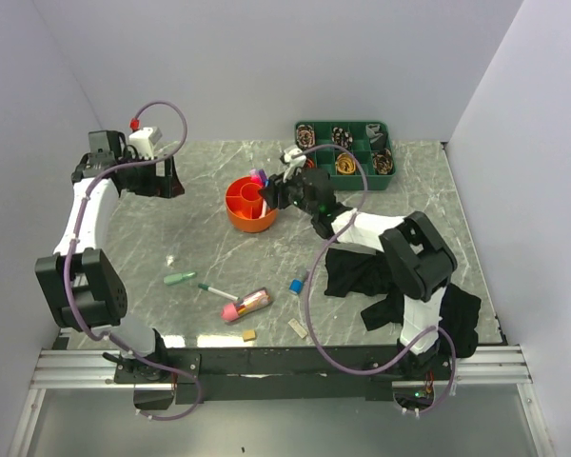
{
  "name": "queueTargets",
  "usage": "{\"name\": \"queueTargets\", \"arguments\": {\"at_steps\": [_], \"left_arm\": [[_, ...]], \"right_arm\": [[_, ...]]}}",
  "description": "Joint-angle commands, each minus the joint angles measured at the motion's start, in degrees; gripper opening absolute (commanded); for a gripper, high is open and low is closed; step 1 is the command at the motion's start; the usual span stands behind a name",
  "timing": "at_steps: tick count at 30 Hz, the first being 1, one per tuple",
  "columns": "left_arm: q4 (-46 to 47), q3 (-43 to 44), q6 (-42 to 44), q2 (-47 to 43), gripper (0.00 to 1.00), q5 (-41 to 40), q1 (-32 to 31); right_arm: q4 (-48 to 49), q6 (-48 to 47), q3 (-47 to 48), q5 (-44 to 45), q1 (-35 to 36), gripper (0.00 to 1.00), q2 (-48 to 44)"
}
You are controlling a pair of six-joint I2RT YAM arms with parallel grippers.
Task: Sort the stationery into containers
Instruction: Place the pen in the storage box, then pick up the pen from the center of the board.
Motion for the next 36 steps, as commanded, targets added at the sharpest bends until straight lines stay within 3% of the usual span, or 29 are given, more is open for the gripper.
{"name": "queueTargets", "arguments": {"at_steps": [1, 6, 9, 10, 15, 19, 23, 30, 36], "left_arm": [[4.57, -1.99, -0.97, -5.05, 0.99, 2.65, -0.05], [6.42, -4.80, -0.44, -8.40, 0.99, 2.48, -0.13], [6.85, -7.52, 0.09, -11.21, 1.00, 0.81, 0.13], [7.99, -8.40, -0.69, -12.69, 0.99, 0.11, 0.91], [13.88, -12.54, -13.31, -14.91, 0.99, 2.73, 10.39], [15.38, -11.66, -17.48, -14.29, 1.00, 1.16, 13.84], [17.93, -13.59, -17.58, -16.31, 0.99, -1.39, 15.60], [16.97, -13.60, -16.26, -17.81, 0.99, -3.06, 21.74], [16.53, -13.51, -14.94, -17.63, 0.99, 0.36, 27.19]], "right_arm": [[-3.76, -2.78, 2.93, 0.85, -0.34, 0.56, -8.71], [-10.96, -8.13, 4.24, -2.31, -0.33, 0.62, -15.39], [-24.03, -15.51, 8.17, -12.04, 0.72, 0.67, -16.20], [-34.34, -20.93, 10.03, -13.64, 1.42, 0.67, -15.59], [-58.93, -31.17, 22.07, -7.61, 12.38, 0.67, -6.37], [-73.95, -29.86, 33.84, -1.80, 18.54, 0.67, 4.35], [-77.51, -26.79, 43.44, 1.11, 22.69, 0.67, 13.15], [-73.03, -19.59, 43.71, 5.76, 29.02, 0.68, 16.94], [-71.27, -18.87, 45.12, 6.64, 31.21, 0.68, 19.66]]}}
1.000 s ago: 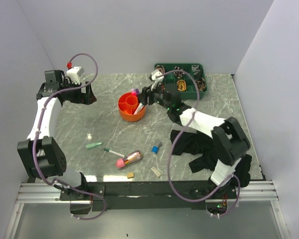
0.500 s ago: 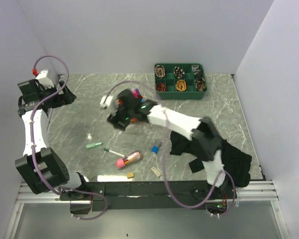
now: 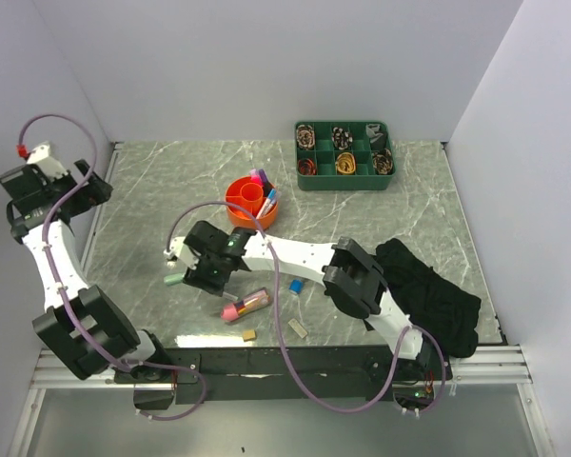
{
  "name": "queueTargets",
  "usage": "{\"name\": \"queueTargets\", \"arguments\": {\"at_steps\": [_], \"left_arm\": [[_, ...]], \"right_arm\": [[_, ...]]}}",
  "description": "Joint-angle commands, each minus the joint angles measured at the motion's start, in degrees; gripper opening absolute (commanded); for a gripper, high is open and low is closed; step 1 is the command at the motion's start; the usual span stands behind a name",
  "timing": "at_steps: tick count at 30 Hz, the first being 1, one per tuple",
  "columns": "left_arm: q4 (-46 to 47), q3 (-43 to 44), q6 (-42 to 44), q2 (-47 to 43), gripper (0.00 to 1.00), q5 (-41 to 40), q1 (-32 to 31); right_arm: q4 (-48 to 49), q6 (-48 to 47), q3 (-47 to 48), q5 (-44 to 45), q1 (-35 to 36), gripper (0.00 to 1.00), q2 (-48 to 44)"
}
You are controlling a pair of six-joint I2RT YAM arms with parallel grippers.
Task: Sort the stationery into containers
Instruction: Pick up the pen from the center of the board.
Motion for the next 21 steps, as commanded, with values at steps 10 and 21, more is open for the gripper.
{"name": "queueTargets", "arguments": {"at_steps": [10, 21], "left_arm": [[1.07, -1.21, 1.32, -1.48, 1.00, 5.59, 5.73], [2.21, -2.88, 0.27, -1.30, 0.99, 8.04, 6.17]], "right_arm": [[1.75, 0.60, 4.07, 3.13, 0.97, 0.61, 6.53], [-1.66, -2.04, 5.30, 0.06, 1.76, 0.00, 9.26]]}}
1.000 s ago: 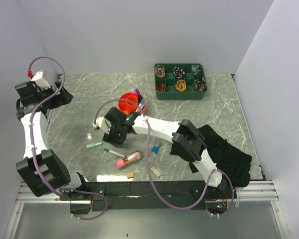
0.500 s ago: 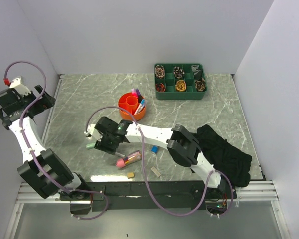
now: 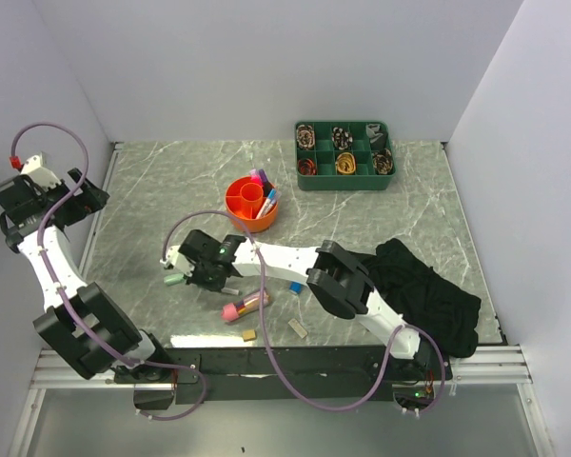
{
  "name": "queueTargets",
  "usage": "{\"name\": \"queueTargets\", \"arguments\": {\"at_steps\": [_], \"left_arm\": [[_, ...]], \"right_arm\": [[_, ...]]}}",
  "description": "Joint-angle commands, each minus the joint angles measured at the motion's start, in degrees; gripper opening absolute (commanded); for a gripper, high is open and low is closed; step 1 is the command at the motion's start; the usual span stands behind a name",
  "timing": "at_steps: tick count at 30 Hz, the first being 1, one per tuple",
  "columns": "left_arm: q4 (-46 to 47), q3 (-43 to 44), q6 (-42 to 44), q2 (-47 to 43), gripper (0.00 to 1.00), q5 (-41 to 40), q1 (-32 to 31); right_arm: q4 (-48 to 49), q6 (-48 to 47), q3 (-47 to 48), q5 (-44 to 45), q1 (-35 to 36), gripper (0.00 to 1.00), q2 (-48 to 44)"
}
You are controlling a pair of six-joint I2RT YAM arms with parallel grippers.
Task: Sort the stationery into containers
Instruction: Pick up the pen from the center of the board, then place the pen in the storage box.
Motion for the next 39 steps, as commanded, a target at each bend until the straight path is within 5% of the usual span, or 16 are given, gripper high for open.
{"name": "queueTargets", "arguments": {"at_steps": [1, 10, 19, 29, 39], "left_arm": [[2.17, -0.50, -0.39, -1.22, 0.99, 2.96, 0.44], [-2.82, 3.35, 8.91, 0.45, 1.00, 6.56, -3.76], [-22.17, 9.52, 30.01, 4.41, 1.00, 2.35, -25.64], [-23.32, 8.55, 28.00, 8.10, 0.99, -6.44, -35.58], [-26.39, 10.66, 26.33, 12.14, 0.99, -9.70, -36.03]], "right_arm": [[-3.71, -1.49, 2.15, -1.78, 0.12, 0.00, 1.94], [5.58, 3.95, -2.11, -13.80, -13.57, 0.00, -15.36], [57.86, 9.41, -37.79, -23.92, -30.10, 0.00, -36.91], [86.68, 14.23, -47.05, -20.95, -33.80, 0.00, -34.64], [96.13, 19.86, -46.89, -21.38, -33.63, 0.00, -25.24]]}}
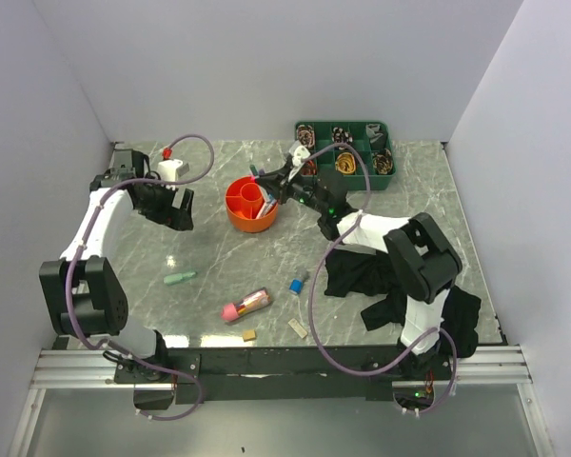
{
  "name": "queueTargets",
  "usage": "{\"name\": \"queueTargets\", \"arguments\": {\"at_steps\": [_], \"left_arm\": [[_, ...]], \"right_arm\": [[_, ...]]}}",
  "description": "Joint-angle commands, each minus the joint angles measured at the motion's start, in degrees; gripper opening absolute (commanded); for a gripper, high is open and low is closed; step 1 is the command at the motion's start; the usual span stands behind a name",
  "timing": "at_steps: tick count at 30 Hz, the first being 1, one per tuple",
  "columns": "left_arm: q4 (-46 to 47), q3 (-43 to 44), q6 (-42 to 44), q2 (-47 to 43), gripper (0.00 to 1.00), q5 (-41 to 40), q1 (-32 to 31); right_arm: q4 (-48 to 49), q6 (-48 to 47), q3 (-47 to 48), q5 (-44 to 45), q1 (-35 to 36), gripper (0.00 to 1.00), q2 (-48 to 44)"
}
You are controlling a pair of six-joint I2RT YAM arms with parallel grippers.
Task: Sort the stationery into containers
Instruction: Place the pen in the storage box.
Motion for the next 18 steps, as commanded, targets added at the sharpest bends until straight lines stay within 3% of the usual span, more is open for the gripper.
{"name": "queueTargets", "arguments": {"at_steps": [1, 15, 18], "left_arm": [[-1.45, 2.44, -0.73, 0.43, 0.99, -1.92, -0.23], [-0.31, 1.57, -0.99, -1.24, 0.99, -3.06, -0.23], [-0.31, 1.30, -0.64, -1.50, 0.99, -2.62, -0.23]], "right_arm": [[9.14, 3.55, 1.77, -0.66, -0.12, 0.00, 3.31], [11.69, 4.88, 1.16, 1.80, 1.19, 0.00, 7.80], [10.03, 5.06, 1.68, 2.85, 1.28, 0.14, 7.63]]}}
